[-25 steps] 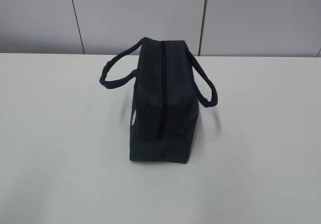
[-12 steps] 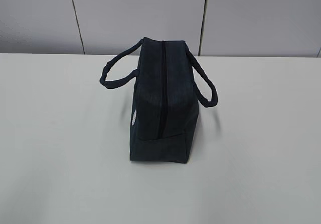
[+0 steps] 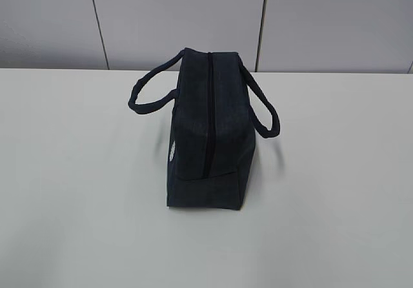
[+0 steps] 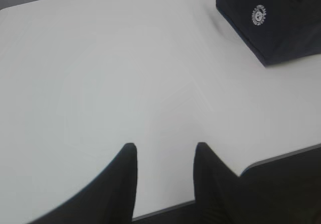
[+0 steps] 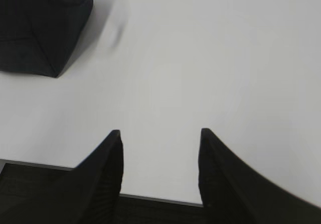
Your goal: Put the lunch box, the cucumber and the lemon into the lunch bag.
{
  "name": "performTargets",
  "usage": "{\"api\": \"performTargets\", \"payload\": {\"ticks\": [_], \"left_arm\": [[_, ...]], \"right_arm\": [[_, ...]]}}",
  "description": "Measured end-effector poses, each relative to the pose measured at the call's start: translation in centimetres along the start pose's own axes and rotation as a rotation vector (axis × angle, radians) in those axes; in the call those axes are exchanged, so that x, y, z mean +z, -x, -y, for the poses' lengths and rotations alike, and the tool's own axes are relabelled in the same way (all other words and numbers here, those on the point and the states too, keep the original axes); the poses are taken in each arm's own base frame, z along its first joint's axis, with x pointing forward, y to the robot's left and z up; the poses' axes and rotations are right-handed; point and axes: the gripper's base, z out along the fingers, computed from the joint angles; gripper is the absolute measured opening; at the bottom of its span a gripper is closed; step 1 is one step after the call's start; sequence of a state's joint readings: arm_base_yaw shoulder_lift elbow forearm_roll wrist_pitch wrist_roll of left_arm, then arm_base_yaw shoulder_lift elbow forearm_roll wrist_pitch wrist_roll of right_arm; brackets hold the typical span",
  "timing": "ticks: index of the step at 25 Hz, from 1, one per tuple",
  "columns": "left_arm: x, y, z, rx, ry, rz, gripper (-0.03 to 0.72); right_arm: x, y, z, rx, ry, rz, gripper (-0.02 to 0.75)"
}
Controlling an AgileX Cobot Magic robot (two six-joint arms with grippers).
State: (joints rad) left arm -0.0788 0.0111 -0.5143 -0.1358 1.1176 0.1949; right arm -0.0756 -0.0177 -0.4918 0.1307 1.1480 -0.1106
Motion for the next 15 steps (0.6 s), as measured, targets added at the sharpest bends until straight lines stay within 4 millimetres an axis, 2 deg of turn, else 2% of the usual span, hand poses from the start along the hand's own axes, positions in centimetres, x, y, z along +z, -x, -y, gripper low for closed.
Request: {"api": "performTargets", "payload": {"ticks": [15], "left_arm": [[0.02, 0.01, 0.01, -0.011, 0.020, -0.001, 0.248]], "right_arm": [[0.00, 0.00, 0.00, 0.001, -0.002, 0.000, 0.364]]}}
